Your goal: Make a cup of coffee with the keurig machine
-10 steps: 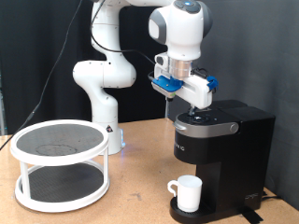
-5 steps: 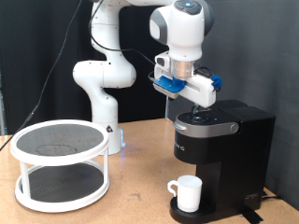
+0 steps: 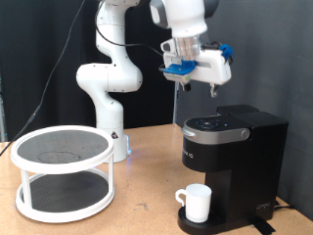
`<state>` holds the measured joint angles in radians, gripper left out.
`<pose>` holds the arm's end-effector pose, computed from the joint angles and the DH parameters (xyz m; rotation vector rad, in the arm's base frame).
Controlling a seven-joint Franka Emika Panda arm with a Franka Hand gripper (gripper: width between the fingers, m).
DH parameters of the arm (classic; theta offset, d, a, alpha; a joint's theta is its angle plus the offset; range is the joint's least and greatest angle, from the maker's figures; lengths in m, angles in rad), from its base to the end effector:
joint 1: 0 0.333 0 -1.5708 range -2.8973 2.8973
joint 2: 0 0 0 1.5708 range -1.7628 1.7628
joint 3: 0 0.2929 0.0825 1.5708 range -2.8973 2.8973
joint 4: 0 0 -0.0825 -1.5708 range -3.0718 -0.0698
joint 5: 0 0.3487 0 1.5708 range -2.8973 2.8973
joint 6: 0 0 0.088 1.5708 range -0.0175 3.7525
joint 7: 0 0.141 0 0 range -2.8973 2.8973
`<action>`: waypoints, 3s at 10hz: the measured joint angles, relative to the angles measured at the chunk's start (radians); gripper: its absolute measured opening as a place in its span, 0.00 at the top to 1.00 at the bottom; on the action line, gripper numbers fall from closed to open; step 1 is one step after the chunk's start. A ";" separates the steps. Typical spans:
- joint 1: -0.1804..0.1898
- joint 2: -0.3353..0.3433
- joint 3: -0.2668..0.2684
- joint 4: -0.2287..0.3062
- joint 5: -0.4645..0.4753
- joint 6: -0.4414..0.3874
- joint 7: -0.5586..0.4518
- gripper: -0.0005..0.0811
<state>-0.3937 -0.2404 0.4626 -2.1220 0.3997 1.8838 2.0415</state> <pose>0.4579 0.0818 0.4598 -1.4744 2.6091 0.3675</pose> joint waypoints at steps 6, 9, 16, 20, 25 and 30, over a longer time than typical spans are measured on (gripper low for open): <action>-0.013 0.096 0.000 0.148 -0.176 -0.077 0.109 0.09; -0.013 0.121 0.000 0.167 -0.183 -0.077 0.109 0.09; -0.013 0.137 0.001 0.173 -0.184 -0.077 0.110 0.09; -0.012 0.146 0.013 0.145 -0.220 -0.078 0.111 0.30; -0.003 0.217 0.065 0.129 -0.287 -0.045 0.171 0.89; 0.009 0.250 0.099 0.122 -0.308 -0.005 0.203 0.99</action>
<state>-0.3843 0.0094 0.5613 -1.9999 0.0921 1.8789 2.2449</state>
